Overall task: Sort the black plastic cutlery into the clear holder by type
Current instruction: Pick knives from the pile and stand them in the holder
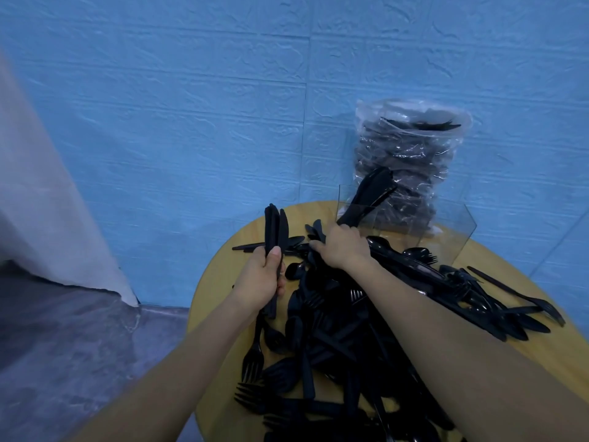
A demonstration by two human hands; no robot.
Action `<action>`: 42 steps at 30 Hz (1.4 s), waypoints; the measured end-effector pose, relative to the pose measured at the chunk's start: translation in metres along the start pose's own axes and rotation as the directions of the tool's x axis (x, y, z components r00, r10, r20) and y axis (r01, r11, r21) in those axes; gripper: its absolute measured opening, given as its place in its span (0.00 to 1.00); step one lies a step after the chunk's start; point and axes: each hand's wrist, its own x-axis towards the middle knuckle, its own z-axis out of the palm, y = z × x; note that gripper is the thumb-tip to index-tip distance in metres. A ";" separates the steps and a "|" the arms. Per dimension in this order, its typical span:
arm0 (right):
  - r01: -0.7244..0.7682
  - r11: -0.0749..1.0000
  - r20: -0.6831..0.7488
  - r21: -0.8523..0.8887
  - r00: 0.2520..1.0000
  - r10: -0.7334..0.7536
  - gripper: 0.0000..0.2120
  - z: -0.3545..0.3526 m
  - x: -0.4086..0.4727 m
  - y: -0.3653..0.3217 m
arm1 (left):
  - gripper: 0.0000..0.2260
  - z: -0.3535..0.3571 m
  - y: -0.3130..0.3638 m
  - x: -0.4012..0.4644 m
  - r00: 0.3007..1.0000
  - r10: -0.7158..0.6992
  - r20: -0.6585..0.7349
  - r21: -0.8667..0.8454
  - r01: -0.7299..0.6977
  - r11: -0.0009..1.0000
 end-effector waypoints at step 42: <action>0.322 0.852 -0.488 0.412 0.868 -0.092 0.11 -0.046 -0.155 0.035 | 0.13 0.095 0.073 -0.058 0.993 0.116 -0.038 -0.035 -0.117 0.992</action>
